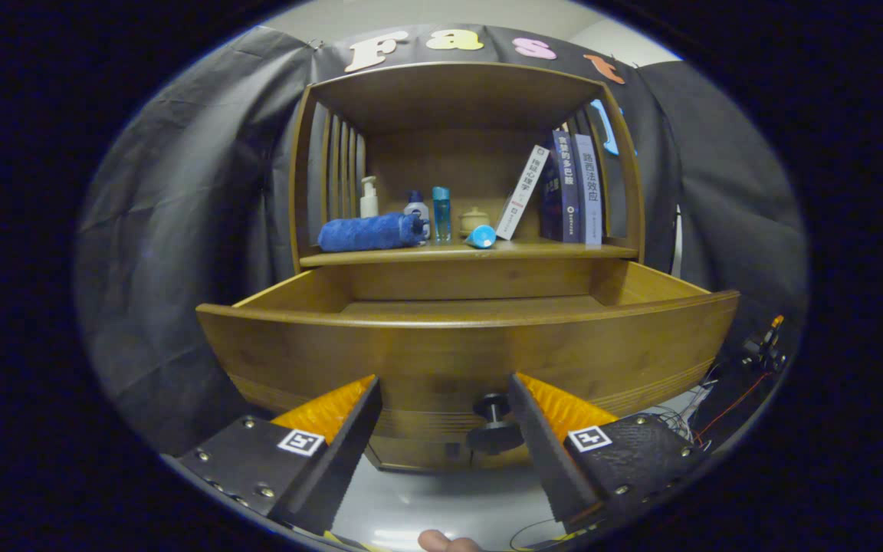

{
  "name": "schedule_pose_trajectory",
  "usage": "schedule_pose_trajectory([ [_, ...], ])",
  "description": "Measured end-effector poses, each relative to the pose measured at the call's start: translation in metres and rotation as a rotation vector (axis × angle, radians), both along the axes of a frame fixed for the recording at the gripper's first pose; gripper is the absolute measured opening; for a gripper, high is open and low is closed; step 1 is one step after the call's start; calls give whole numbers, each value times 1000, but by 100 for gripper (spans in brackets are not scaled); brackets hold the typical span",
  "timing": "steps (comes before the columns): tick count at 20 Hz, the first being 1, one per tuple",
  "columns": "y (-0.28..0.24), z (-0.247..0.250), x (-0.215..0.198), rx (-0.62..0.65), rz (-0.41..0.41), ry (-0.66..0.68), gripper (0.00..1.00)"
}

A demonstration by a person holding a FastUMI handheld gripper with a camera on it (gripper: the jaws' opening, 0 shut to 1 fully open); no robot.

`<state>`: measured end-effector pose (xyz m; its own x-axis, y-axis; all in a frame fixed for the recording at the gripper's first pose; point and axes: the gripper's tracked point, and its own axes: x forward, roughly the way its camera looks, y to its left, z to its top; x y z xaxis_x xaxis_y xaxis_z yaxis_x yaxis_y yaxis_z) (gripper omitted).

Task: Pull open the drawer, take out the items inside it, and place them on the countertop above the cabinet.

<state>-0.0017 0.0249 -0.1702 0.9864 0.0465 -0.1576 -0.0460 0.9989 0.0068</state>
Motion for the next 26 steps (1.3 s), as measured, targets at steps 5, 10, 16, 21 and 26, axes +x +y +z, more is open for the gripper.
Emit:
schedule_pose_trajectory([
  [5, 1, -2, 17, -56, -30, 6, 100],
  [10, 5, -1, 52, -75, -29, 9, 99],
  [16, 9, 6, 86, -86, -25, -40, 100],
  [21, 9, 9, 122, -86, -13, -72, 99],
  [26, 10, 9, 152, -109, -14, -100, 99],
])
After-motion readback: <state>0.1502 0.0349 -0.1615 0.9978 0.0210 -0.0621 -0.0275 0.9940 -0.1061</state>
